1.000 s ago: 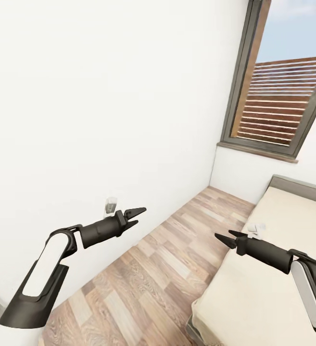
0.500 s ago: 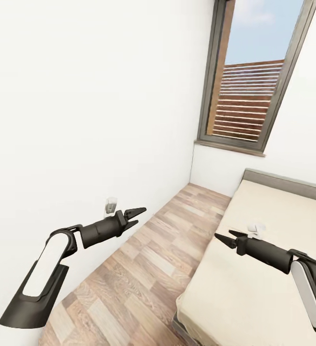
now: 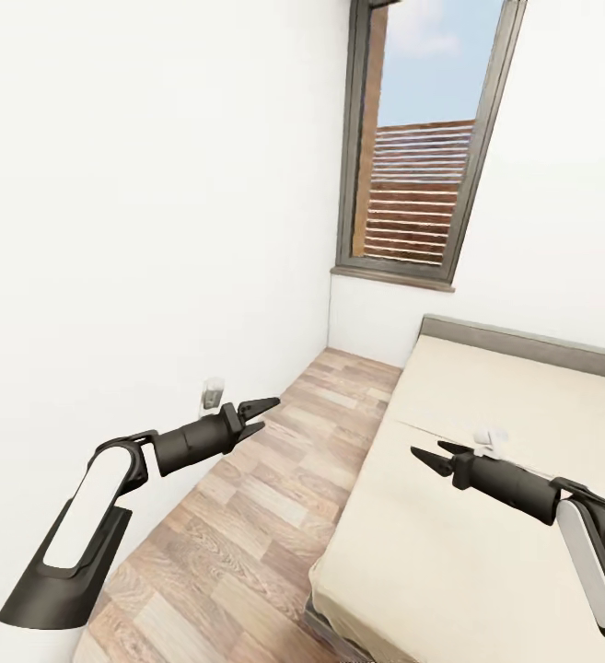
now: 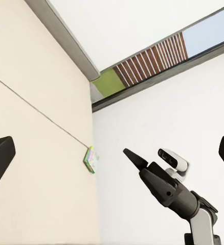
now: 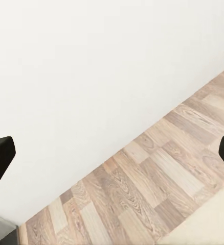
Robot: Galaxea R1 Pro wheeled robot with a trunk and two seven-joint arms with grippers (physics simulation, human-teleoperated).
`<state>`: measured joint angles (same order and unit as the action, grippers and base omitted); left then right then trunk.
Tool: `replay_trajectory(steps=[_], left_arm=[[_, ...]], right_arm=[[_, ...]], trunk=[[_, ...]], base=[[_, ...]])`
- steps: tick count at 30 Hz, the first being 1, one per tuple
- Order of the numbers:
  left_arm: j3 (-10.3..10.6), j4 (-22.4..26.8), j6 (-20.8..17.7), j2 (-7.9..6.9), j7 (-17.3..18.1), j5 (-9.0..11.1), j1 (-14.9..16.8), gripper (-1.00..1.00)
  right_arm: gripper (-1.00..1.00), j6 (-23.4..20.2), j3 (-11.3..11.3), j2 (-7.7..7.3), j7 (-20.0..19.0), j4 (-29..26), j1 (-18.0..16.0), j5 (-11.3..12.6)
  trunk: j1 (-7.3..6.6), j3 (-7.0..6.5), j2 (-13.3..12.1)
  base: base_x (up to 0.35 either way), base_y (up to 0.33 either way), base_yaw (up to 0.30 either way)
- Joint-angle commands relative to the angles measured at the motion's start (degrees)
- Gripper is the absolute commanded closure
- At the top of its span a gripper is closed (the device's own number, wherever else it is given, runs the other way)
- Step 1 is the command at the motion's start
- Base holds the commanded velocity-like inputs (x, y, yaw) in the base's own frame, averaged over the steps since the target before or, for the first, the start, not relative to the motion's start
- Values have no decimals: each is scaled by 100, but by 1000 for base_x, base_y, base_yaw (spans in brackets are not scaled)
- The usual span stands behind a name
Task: Put all the toys in the child's room - the three board games (two on the bed and one on the table), the two jigsaw puzzles on the table, and the tennis ball on the table - inside the toy box on the table in the child's room.
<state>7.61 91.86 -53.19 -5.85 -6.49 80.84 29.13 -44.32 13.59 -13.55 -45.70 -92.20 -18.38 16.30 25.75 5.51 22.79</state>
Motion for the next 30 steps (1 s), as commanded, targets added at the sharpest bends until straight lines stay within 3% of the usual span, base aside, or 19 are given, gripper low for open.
replay_trajectory(steps=[1,23,30], left_arm=[[3,7,-7,-4,-58,62,5,-100],[3,7,-7,-4,-63,56,5,-100],[3,10,-7,-4,-69,47,5,-100]], right_arm=[[-100,-32,4,1,-11,0,-7,12],[-100,-32,4,-2,-9,0,-7,13],[-100,-32,4,-5,-9,0,-7,12]], trunk=[[4,13,13],[4,13,13],[4,13,13]], base=[[0,0,-290],[0,-4,-290],[0,-136,-290]])
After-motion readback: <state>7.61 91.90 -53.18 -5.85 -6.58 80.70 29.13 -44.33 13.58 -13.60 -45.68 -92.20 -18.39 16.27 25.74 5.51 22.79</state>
